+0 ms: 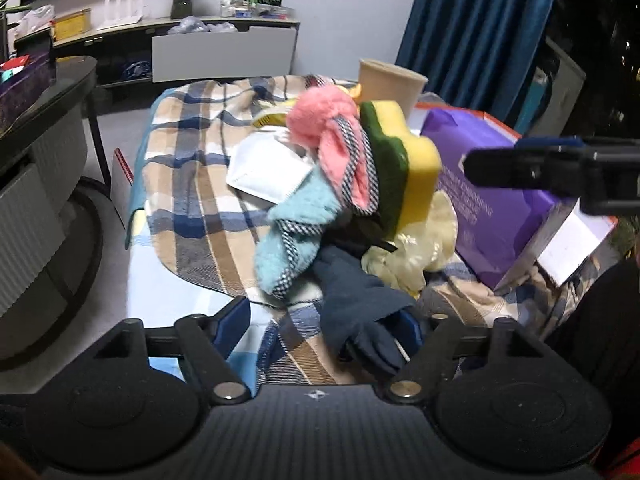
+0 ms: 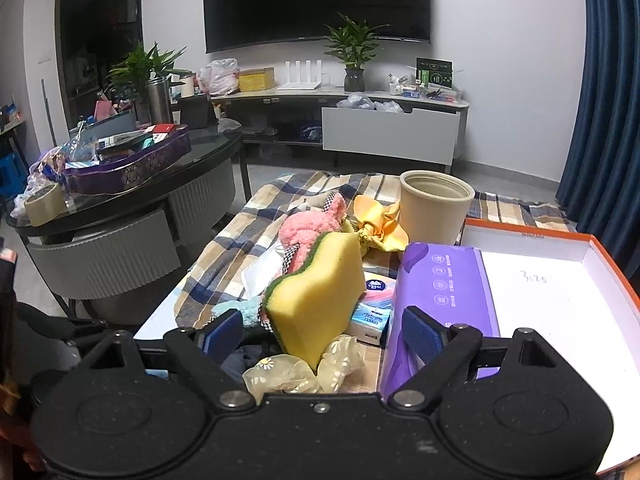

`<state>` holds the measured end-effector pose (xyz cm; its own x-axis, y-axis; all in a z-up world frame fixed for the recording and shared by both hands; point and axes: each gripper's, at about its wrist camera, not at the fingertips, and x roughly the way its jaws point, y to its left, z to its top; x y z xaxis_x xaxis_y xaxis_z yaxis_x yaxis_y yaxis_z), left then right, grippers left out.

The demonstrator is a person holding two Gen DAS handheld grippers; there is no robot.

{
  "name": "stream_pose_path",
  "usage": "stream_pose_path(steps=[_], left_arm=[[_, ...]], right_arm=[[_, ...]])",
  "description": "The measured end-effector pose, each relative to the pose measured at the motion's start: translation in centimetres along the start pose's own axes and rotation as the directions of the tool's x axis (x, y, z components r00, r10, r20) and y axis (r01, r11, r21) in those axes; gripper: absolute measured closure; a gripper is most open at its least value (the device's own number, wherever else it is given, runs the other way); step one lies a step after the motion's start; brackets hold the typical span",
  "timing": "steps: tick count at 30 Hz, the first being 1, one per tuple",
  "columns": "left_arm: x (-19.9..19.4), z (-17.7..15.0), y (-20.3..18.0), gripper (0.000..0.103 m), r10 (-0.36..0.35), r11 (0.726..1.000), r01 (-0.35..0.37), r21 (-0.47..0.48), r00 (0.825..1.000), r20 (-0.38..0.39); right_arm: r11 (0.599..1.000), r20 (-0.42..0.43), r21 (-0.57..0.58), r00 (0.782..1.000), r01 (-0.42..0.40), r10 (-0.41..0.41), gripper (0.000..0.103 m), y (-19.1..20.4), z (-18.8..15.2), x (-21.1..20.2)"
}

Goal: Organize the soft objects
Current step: 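Lower the left gripper onto the dark blue glove and close on it, then lift the glove with the left gripper while the right gripper grasps the yellow-green sponge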

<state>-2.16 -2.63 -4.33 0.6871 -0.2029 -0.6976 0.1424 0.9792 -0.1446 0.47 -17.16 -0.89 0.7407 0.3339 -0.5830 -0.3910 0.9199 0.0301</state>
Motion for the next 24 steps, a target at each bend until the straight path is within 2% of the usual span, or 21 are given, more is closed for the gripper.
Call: stream_pose_path(steps=[5, 7, 9, 11, 12, 13, 15, 19, 24], left_arm=[[1.3, 0.0, -0.4, 0.024, -0.004, 1.000, 0.004, -0.022, 1.000, -0.014], [2.0, -0.1, -0.4, 0.027, 0.005, 0.999, -0.006, -0.046, 1.000, -0.029], [2.1, -0.2, -0.4, 0.030, 0.015, 0.997, -0.015, -0.070, 1.000, -0.011], [1.9, -0.1, -0.4, 0.046, 0.017, 0.997, -0.016, -0.081, 1.000, 0.006], [1.6, -0.1, -0.4, 0.068, -0.007, 0.996, 0.008, -0.085, 1.000, 0.019], [1.4, -0.1, -0.4, 0.068, -0.029, 0.995, 0.031, -0.096, 0.999, 0.021], [0.7, -0.2, -0.6, 0.069, -0.021, 0.995, 0.025, -0.094, 0.999, 0.042], [-0.9, -0.3, -0.2, 0.069, -0.054, 0.991, 0.060, -0.122, 0.997, 0.047], [-3.6, -0.1, 0.2, 0.069, -0.066, 0.990, 0.077, -0.121, 0.994, 0.091]], right_arm=[[1.000, -0.005, 0.005, 1.000, -0.008, 0.008, 0.001, 0.0, -0.2, 0.0], [1.000, -0.004, 0.003, 1.000, -0.010, 0.010, 0.001, 0.1, -0.3, 0.0], [1.000, -0.003, 0.004, 1.000, -0.008, 0.008, 0.001, 0.1, -0.3, -0.1], [1.000, -0.006, 0.010, 1.000, -0.006, 0.006, 0.001, 0.1, -0.3, -0.1], [1.000, -0.005, 0.014, 1.000, -0.005, 0.005, 0.001, 0.0, -0.3, -0.1], [1.000, -0.003, 0.017, 1.000, -0.005, 0.005, 0.001, 0.0, -0.3, -0.2], [1.000, 0.001, 0.016, 1.000, -0.001, 0.001, 0.001, -0.1, -0.3, -0.4], [1.000, 0.007, 0.010, 1.000, 0.004, -0.004, 0.001, -0.2, -0.2, -0.5], [1.000, 0.000, 0.007, 1.000, -0.009, 0.009, 0.001, -0.1, -0.2, -0.3]])
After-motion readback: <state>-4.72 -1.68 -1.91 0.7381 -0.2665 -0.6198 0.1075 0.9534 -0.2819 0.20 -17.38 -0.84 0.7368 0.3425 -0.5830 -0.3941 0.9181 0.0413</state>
